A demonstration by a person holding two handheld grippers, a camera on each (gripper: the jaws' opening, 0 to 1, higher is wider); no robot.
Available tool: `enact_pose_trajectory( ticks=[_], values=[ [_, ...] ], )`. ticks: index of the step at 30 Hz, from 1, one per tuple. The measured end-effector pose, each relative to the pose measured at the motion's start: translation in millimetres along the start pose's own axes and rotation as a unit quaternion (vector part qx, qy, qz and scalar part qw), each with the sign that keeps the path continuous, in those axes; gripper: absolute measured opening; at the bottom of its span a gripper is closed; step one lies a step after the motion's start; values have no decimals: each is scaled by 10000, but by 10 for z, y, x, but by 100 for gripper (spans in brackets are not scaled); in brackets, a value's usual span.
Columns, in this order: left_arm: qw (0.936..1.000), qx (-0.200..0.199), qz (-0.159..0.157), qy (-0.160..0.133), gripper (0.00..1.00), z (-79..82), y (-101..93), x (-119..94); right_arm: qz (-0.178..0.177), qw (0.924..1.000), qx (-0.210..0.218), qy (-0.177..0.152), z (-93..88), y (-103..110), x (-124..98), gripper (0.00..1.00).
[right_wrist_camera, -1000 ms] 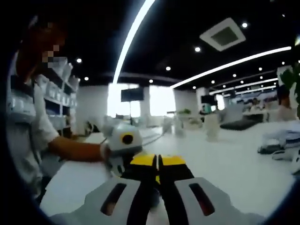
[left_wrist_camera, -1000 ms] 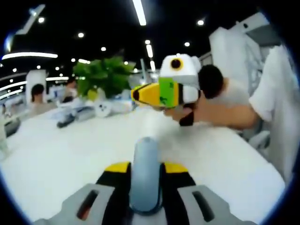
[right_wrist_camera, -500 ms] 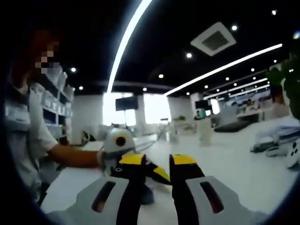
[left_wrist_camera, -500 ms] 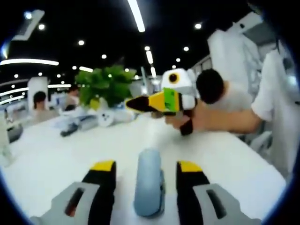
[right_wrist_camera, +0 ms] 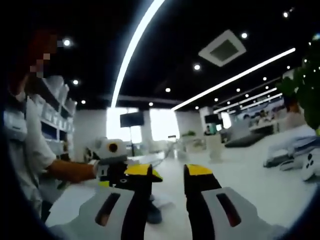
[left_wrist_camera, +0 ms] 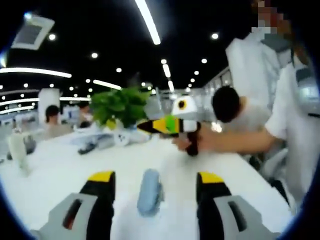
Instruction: Pick up the paper insert the paper into the punch align the paper edges press the punch to punch holes
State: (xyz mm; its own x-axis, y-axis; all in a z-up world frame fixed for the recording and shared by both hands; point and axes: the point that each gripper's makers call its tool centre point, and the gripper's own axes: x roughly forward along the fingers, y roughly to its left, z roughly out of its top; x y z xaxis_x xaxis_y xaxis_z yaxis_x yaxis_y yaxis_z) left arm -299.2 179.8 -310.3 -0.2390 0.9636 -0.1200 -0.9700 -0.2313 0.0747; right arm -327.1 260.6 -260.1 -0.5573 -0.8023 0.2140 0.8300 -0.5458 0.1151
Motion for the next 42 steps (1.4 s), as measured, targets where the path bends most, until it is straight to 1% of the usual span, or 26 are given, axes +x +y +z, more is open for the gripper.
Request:
enact_pose_trajectory(
  ticks=[1,2,4,5,7,9,11,13,14,16,19,21,27,33,35,39,42],
  values=[
    [9997,-119,195,-36,65,-27,18,-189,27,10000,-21,27,-12,15,15,29],
    [9993,-207,319,-45,65,-58,17,-335,51,9999,-58,86,-36,25,23,30],
    [9980,-393,485,-103,66,-104,14,-500,92,9995,-100,292,-121,44,49,32],
    [9977,-441,511,-50,67,-178,-18,-626,150,9989,-143,412,-180,72,62,33],
    [9968,-485,625,105,67,-308,-18,-771,219,9973,-201,669,-294,106,78,34],
    [9958,-552,704,203,66,-411,1,-845,334,9953,-267,864,-392,159,95,36],
    [9952,-520,758,342,66,-456,12,-850,367,9928,-351,1083,-498,174,105,37],
    [9955,-444,752,355,65,-467,2,-809,448,9911,-331,1211,-567,204,106,37],
    [9957,-431,719,408,65,-497,-15,-784,468,9905,-345,1243,-586,214,104,37],
    [9947,-337,706,674,64,-597,-36,-772,537,9891,-354,1322,-626,235,90,37],
    [9950,-457,640,615,64,-583,-76,-757,572,9867,-390,1473,-688,237,67,35],
    [9951,-425,638,616,64,-581,-77,-759,635,9848,-406,1562,-722,253,48,34],
    [9943,-341,665,754,65,-633,-73,-738,625,9837,-412,1637,-748,230,22,37],
    [9936,-346,679,829,65,-665,-69,-727,674,9806,-428,1791,-801,211,-38,38],
    [9935,-323,671,861,65,-675,-81,-724,733,9787,-450,1864,-823,223,-41,39],
    [9930,-297,682,912,65,-694,-84,-723,913,9725,-461,2091,-888,260,-28,38],
    [9930,-306,686,913,65,-696,-85,-721,957,9690,-505,2222,-925,257,-23,38]
  ],
)
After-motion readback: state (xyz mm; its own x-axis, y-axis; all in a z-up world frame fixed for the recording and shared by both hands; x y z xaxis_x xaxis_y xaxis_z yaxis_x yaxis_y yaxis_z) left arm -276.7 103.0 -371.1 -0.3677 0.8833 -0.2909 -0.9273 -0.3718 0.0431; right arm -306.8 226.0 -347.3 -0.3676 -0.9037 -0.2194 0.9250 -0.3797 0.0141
